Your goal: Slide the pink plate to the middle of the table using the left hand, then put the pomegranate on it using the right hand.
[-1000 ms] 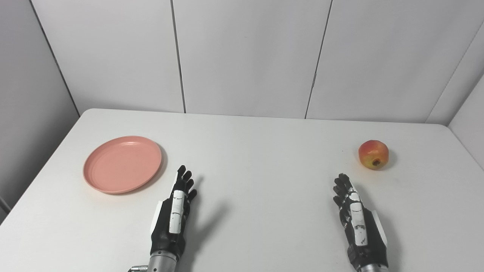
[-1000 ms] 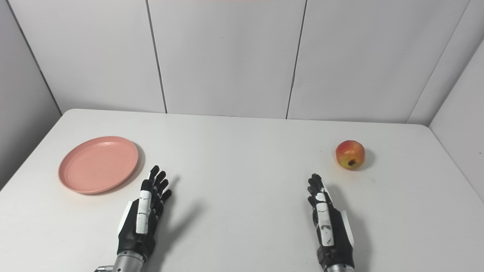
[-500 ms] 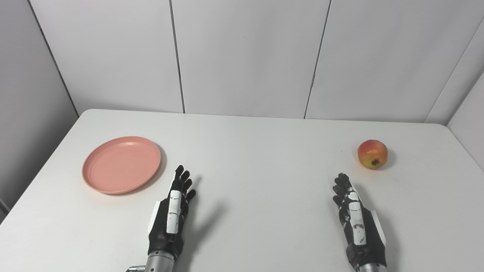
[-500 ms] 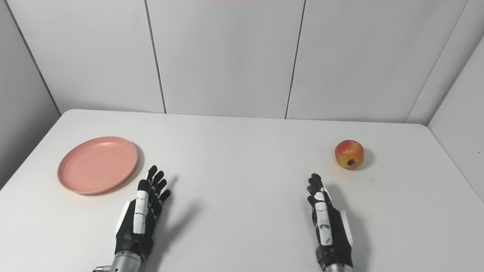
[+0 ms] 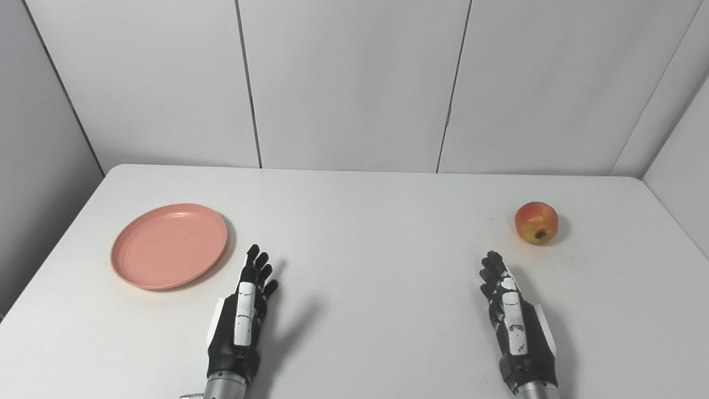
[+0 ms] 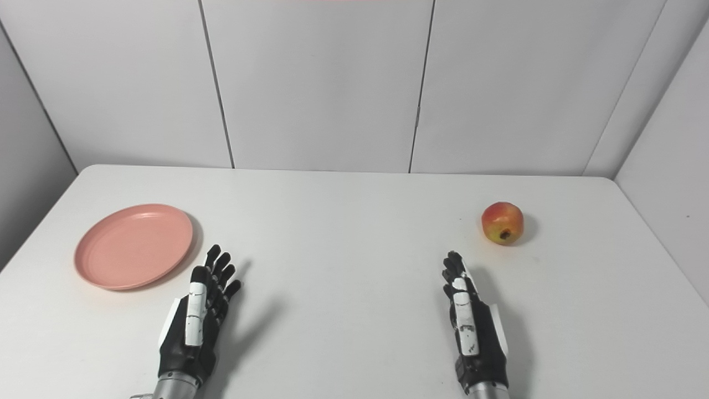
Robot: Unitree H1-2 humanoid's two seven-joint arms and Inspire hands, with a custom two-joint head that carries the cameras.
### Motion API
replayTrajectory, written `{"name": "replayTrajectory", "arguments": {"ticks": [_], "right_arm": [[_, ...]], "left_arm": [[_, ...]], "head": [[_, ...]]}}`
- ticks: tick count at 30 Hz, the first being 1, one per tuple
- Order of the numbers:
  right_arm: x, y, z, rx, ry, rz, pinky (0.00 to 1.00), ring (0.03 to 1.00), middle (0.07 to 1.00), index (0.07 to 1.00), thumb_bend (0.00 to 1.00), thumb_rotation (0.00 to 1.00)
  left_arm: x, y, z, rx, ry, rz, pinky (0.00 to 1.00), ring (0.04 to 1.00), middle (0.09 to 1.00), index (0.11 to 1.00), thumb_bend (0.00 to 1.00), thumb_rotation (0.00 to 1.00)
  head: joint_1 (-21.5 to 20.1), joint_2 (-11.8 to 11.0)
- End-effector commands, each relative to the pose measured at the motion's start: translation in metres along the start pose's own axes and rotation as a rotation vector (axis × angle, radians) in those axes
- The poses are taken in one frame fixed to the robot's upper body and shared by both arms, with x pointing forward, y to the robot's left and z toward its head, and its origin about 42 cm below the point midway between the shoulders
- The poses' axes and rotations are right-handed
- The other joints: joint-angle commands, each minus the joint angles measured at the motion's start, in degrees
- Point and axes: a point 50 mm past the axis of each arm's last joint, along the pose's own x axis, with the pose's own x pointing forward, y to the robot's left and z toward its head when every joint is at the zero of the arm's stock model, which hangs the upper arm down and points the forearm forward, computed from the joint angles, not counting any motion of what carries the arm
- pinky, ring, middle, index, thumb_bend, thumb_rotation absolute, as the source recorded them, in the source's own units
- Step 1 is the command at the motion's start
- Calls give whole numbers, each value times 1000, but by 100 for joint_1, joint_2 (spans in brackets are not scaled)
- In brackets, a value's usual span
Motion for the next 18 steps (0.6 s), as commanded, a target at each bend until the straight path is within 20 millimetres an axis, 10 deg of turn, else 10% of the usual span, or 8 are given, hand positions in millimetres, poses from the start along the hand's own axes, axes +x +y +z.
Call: {"name": "replayTrajectory", "arguments": {"ticks": [1,18], "right_arm": [[0,8,-9,26,8,33,1000,968,954,946,786,973],[3,-35,-32,19,29,34,1000,976,963,961,763,977]], "left_arm": [[-9,10,-7,31,18,5,1000,1000,1000,1000,700,1000],[4,-24,-22,4,-31,33,1000,1000,1000,1000,698,1000]], "head": [[90,-64],[1108,-781]]}}
